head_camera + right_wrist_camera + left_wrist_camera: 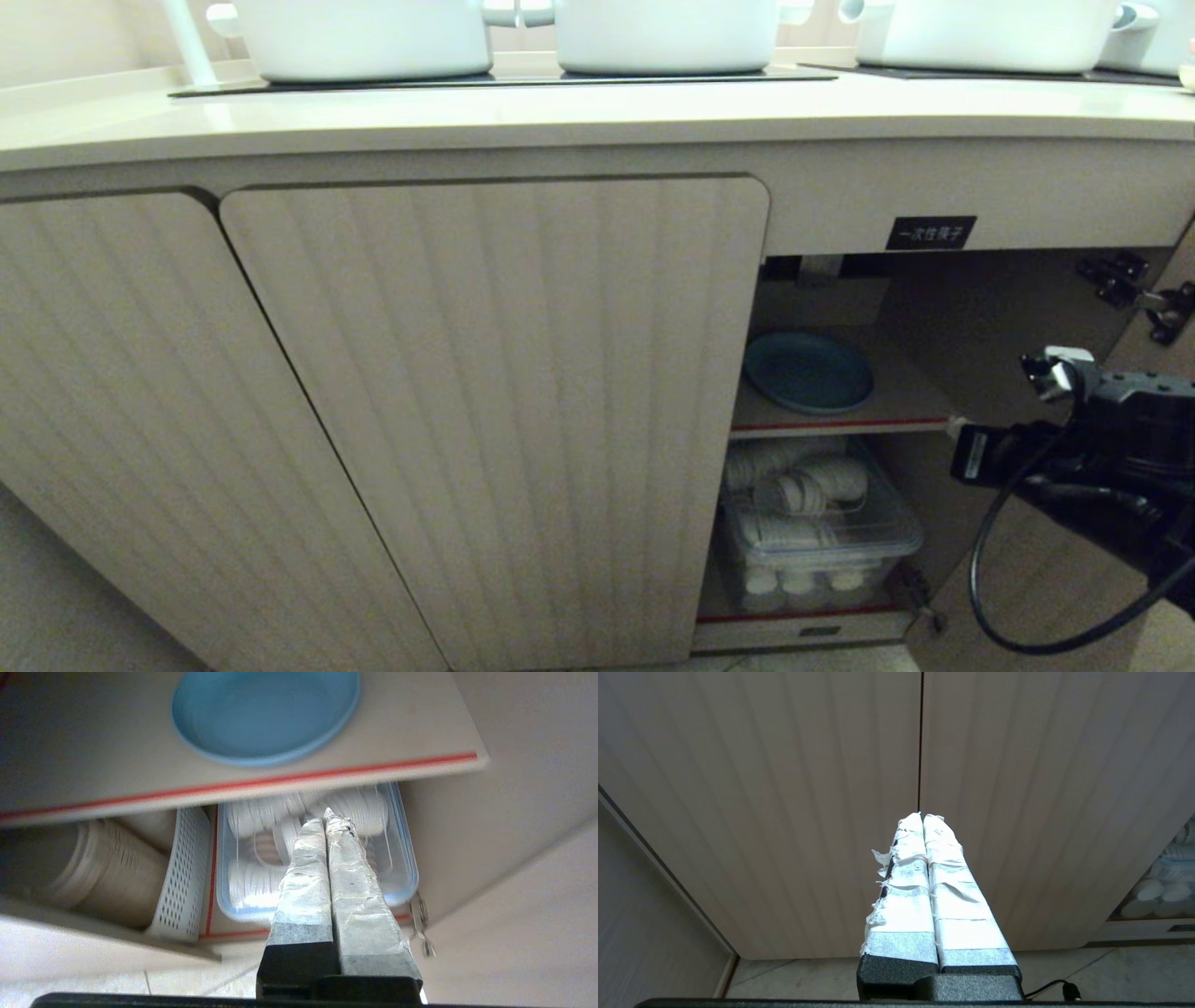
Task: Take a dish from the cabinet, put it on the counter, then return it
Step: Close the cabinet door
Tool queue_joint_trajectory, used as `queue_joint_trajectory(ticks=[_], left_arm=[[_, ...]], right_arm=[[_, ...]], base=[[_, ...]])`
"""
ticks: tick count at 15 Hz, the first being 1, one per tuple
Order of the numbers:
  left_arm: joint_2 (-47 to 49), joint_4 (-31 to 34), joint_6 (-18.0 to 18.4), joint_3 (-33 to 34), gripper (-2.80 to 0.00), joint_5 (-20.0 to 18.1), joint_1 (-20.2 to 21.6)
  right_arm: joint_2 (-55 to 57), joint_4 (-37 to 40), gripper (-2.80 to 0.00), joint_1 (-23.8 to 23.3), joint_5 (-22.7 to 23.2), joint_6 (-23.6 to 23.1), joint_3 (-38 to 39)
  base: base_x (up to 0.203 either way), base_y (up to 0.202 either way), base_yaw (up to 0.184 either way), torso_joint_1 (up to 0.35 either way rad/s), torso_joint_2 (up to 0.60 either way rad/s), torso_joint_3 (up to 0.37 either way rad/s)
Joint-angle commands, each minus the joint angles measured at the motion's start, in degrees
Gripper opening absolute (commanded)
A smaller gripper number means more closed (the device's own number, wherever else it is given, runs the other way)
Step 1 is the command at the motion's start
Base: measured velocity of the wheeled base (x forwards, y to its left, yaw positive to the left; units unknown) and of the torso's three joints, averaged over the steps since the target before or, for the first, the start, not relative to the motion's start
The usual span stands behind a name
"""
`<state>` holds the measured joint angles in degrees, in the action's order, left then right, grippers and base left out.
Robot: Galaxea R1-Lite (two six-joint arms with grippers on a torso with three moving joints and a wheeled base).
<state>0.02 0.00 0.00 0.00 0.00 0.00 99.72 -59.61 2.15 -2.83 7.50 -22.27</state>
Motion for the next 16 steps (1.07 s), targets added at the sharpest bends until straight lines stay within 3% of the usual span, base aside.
queue_joint_trajectory(ticks=[1, 9, 12, 16], left_arm=[[0.0, 0.0, 0.0, 0.0, -2.8, 0.0, 0.0], [0.0, 0.0, 0.0, 0.0, -2.8, 0.0, 0.0], [0.0, 0.0, 0.0, 0.0, -2.8, 0.0, 0.0], [0.0, 0.0, 0.0, 0.0, -2.8, 0.0, 0.0]], right_arm=[[-2.5, -0.5, -2.8, 0.1, 0.0, 0.0, 2.5], [-9.0, -0.5, -2.8, 0.3, 0.1, 0.0, 10.9], [-13.5, -0.3, -2.8, 0.2, 4.1, -0.3, 15.0], [-18.0, 1.0, -2.8, 0.1, 4.5, -0.3, 19.6]], base=[[0.0, 0.0, 0.0, 0.0, 0.0, 0.0], [0.0, 0.0, 0.0, 0.0, 0.0, 0.0], [0.0, 0.0, 0.0, 0.0, 0.0, 0.0], [0.0, 0.0, 0.0, 0.0, 0.0, 0.0]])
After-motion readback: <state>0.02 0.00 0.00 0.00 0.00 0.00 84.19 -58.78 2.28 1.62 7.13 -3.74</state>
